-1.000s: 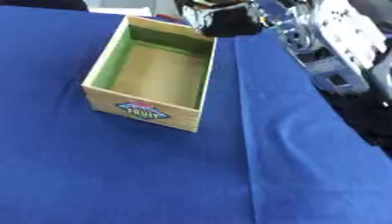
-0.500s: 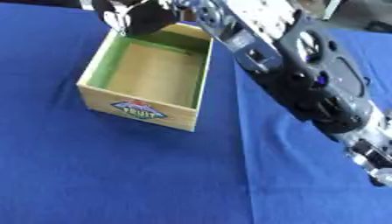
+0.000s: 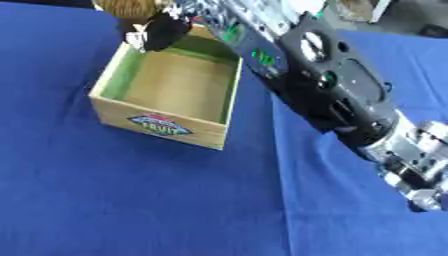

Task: Pick up objects on the table and place them in the box.

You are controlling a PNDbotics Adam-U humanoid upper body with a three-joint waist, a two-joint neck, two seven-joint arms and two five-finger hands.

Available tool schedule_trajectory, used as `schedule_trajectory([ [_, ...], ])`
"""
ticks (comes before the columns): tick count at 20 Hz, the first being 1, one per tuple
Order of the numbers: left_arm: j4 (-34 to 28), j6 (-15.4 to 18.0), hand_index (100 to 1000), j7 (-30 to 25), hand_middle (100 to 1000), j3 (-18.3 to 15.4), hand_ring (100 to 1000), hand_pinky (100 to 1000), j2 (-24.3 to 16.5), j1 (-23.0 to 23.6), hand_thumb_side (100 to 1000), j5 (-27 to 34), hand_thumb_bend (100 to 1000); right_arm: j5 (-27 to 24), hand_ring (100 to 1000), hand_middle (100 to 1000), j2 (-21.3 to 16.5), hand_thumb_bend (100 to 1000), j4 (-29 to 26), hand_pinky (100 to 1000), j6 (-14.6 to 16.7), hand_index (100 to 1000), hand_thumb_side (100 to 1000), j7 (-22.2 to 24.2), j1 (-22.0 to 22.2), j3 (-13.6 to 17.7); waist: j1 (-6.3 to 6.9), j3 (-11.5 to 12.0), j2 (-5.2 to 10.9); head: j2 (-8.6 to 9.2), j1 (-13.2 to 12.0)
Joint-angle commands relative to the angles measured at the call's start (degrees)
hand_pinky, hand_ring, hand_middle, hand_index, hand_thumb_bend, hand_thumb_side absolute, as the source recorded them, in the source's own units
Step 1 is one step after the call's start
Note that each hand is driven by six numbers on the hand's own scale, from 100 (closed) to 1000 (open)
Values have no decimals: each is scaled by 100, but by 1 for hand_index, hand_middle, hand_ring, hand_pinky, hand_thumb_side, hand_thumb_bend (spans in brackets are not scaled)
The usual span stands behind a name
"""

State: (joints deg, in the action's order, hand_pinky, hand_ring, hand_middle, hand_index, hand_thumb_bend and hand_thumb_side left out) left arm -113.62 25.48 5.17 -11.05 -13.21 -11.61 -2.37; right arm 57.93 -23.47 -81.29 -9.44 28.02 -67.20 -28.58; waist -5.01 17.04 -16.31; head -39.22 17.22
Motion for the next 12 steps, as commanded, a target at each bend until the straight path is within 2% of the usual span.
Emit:
schedule_trajectory([
  [1, -97, -5, 727, -22, 556, -16, 510, 556, -154, -38, 603, 45, 100, 52, 546, 410, -93, 100, 102, 549, 92, 439, 456, 23, -77, 103, 48, -5, 101, 12, -24],
  [6, -97, -15, 727, -43, 556, -22, 510, 556, -154, -27, 603, 42, 100, 0, 548, 411, -170, 100, 228, 546, 177, 439, 453, 238, -18, 129, 51, -21, 97, 1, -45],
  [12, -97, -22, 726, -61, 556, -23, 510, 555, -143, -25, 604, 55, 100, -374, 565, 434, -108, 100, 506, 573, 420, 461, 452, 687, 2, 214, 62, -31, 84, -17, -28],
])
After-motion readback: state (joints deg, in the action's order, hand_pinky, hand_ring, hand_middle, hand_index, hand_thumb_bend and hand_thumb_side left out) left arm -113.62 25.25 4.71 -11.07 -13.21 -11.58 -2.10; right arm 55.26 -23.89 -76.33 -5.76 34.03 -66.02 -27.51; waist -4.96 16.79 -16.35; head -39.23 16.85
